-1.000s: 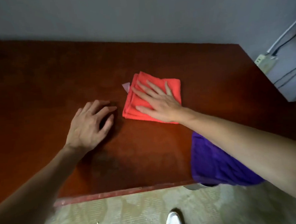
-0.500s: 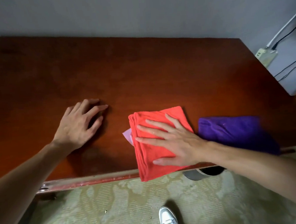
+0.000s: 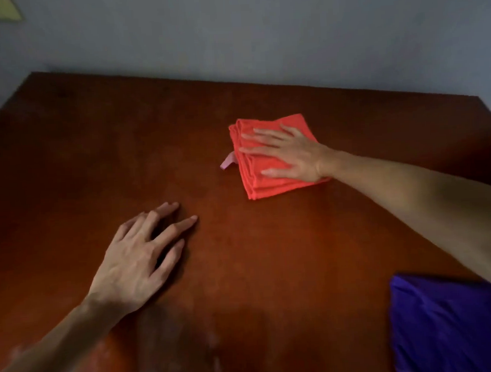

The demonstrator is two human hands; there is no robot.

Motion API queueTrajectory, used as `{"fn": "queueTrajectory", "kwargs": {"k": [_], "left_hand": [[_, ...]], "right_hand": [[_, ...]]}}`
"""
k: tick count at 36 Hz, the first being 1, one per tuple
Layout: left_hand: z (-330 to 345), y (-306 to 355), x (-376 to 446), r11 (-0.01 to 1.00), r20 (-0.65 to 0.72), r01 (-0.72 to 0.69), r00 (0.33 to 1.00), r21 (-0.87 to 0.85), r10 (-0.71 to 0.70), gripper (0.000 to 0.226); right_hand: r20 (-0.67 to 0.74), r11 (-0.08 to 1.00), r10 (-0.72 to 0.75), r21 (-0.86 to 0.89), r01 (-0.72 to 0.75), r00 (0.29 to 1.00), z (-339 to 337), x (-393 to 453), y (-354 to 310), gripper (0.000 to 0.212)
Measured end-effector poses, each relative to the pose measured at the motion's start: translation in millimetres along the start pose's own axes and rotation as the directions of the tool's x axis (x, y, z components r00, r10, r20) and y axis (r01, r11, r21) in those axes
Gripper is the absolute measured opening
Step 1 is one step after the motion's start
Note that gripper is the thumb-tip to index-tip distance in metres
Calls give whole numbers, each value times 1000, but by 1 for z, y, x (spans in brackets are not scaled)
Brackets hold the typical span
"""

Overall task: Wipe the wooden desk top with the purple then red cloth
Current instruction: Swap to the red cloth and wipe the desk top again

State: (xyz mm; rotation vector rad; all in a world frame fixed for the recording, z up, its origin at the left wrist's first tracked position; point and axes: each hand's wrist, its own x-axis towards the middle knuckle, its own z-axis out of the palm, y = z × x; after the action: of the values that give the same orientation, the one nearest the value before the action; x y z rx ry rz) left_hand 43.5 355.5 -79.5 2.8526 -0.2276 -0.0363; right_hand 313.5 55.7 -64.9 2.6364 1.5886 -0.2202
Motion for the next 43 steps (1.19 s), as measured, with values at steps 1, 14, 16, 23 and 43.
{"fn": "queueTrajectory", "kwargs": {"k": [1,14,16,23,43], "left_hand": [[-1,0,0,1000,-3,-1,1000,-2,1,49],[4,-7,8,997,-18,-41,999,-59,40,48],[6,-8,9,998,-25,-44,999,-53,42,48],[7,-10,8,996,-28,-42,999,-78,39,48],[-5,-14,-4,972,-298,-48,954,-229,-23,40]], "right_hand": [[-7,999,32,18,-31,999,-3,12,12,73],[-78,948,300,138,-288,951,-18,100,101,68],[-91,942,319,141,-305,943,-17,103,102,66],[-83,888,456,116,-446,886,-7,98,63,62],[-176,921,382,153,-358,907,39,-81,-292,70]]}}
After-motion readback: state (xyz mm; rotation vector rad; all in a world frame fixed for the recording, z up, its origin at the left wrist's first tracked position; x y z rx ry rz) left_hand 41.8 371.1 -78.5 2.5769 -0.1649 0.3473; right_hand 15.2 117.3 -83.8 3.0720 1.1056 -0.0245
